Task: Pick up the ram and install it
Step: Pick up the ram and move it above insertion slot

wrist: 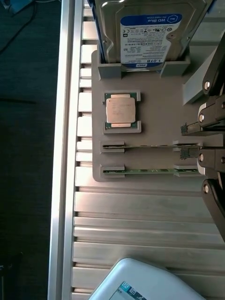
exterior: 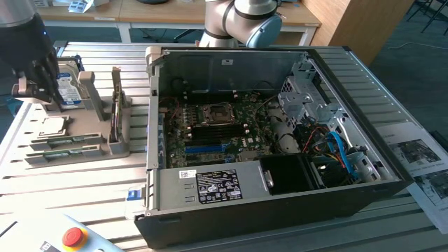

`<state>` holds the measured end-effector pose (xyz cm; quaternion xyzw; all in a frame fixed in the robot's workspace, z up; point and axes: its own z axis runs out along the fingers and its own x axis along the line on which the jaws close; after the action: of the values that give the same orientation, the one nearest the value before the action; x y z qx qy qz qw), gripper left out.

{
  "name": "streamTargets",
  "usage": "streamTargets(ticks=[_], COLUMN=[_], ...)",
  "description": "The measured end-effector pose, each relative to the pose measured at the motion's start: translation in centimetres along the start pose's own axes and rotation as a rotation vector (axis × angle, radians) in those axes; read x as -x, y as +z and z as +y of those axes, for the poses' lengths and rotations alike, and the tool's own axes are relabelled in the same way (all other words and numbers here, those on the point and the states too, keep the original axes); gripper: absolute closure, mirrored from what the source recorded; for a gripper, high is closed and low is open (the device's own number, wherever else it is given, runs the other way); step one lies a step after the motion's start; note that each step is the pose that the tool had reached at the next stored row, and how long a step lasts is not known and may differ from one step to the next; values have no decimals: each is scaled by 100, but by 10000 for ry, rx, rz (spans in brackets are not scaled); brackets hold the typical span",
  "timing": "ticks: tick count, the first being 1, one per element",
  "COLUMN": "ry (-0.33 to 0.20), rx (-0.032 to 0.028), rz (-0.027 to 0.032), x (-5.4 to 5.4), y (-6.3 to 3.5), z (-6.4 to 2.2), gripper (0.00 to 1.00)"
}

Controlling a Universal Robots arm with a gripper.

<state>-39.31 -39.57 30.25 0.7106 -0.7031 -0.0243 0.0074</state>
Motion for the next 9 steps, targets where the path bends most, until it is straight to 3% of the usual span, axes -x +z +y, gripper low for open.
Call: streamTargets(ticks=[9], ry=[-2], rx=[-2], rz=[-37], x=[-4], y=[165], z=[-7], gripper=[76])
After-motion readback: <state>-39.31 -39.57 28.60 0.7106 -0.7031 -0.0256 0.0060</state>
